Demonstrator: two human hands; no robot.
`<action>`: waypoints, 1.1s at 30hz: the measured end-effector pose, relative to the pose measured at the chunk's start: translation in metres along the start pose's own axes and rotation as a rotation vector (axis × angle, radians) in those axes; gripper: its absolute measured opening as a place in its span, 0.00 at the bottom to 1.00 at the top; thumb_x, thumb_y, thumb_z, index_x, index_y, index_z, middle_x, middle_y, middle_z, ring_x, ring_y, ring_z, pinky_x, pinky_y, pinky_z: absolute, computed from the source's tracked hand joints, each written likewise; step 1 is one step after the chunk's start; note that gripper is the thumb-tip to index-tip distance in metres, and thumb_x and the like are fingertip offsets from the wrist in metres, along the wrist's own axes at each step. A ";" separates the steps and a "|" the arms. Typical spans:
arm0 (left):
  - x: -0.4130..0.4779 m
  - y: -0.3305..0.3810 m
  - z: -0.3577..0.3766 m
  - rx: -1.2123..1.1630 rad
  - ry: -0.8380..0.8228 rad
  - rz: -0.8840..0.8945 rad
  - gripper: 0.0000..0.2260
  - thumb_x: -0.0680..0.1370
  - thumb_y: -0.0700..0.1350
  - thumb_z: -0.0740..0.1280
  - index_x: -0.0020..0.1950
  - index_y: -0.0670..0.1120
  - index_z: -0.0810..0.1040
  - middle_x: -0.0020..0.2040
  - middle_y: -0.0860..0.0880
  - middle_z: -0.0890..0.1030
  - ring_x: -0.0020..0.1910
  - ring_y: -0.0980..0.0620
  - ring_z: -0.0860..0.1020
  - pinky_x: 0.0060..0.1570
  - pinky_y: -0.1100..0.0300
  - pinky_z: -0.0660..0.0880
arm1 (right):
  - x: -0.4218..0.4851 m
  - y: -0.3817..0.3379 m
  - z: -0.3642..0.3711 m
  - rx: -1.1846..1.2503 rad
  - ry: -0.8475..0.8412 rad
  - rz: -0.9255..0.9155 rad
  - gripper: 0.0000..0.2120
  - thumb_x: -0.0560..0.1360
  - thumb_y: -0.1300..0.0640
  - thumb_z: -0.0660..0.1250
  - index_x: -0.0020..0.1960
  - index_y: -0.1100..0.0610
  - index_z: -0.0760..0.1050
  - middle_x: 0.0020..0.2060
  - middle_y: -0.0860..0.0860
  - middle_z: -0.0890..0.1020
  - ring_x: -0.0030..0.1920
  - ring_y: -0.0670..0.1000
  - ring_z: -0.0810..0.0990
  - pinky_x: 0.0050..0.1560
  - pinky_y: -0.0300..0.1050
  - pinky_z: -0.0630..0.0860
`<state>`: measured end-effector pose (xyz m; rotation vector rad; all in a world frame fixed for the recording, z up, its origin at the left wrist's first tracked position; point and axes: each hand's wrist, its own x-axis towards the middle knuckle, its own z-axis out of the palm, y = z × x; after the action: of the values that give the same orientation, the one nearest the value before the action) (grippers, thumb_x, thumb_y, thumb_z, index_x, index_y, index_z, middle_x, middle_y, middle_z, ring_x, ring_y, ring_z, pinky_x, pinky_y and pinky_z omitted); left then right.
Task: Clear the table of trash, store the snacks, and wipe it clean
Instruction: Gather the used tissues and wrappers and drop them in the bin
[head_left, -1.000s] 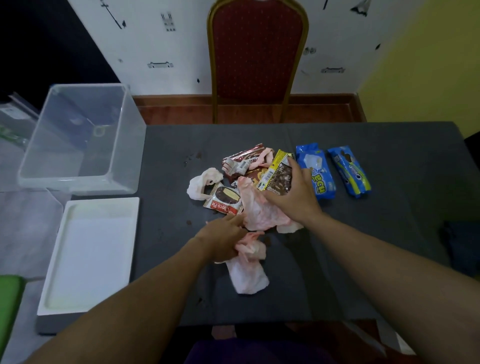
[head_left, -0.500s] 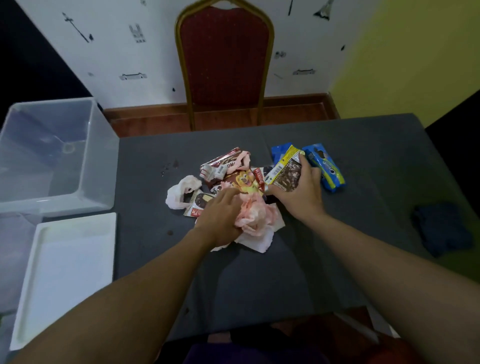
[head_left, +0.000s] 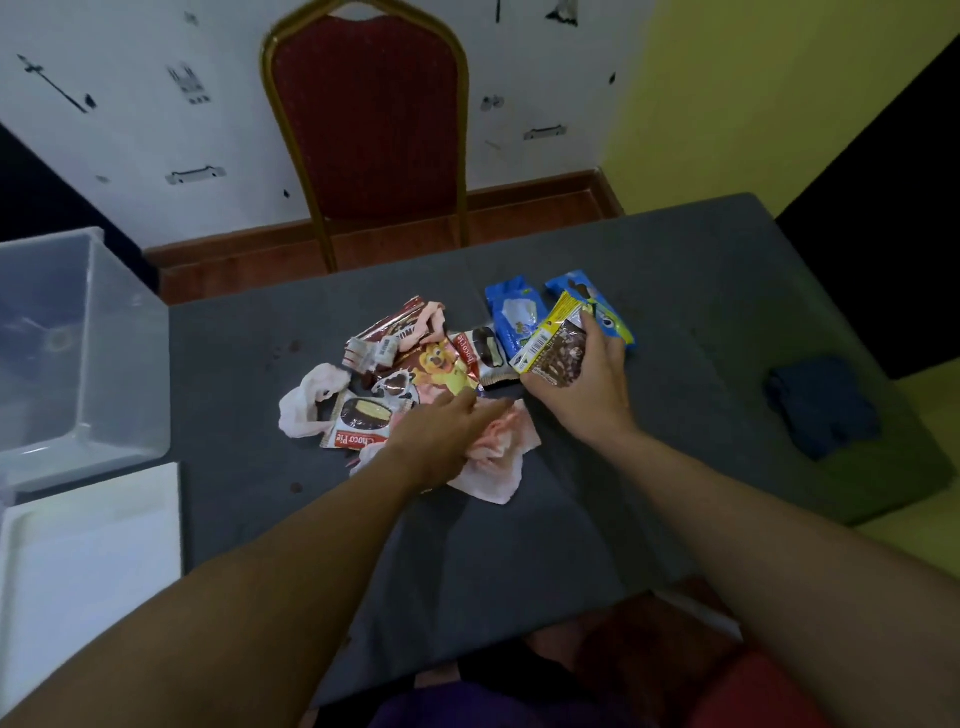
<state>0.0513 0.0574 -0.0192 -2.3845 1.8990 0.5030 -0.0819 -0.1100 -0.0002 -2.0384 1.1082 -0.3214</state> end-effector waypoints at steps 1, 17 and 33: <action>0.003 0.003 0.001 0.017 -0.021 0.019 0.40 0.76 0.50 0.69 0.78 0.62 0.45 0.69 0.45 0.67 0.63 0.44 0.72 0.44 0.52 0.78 | -0.001 0.000 -0.002 0.003 0.003 0.000 0.53 0.66 0.43 0.79 0.80 0.46 0.50 0.65 0.50 0.61 0.59 0.45 0.65 0.60 0.41 0.66; -0.024 -0.027 -0.016 -0.184 0.027 -0.226 0.23 0.74 0.54 0.70 0.67 0.51 0.71 0.67 0.46 0.66 0.54 0.47 0.76 0.48 0.53 0.78 | -0.001 -0.017 0.006 -0.031 -0.109 -0.035 0.52 0.66 0.47 0.80 0.79 0.46 0.49 0.58 0.48 0.59 0.57 0.47 0.66 0.59 0.41 0.65; -0.082 -0.117 0.008 -0.227 0.112 -0.740 0.32 0.72 0.56 0.70 0.73 0.50 0.64 0.69 0.39 0.63 0.70 0.38 0.60 0.64 0.43 0.68 | 0.014 -0.058 0.075 -0.173 -0.312 -0.139 0.50 0.64 0.43 0.80 0.77 0.45 0.54 0.65 0.50 0.60 0.67 0.53 0.66 0.67 0.50 0.68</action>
<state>0.1456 0.1646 -0.0224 -3.0445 0.8792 0.5371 0.0014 -0.0642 -0.0097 -2.2302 0.8285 0.0277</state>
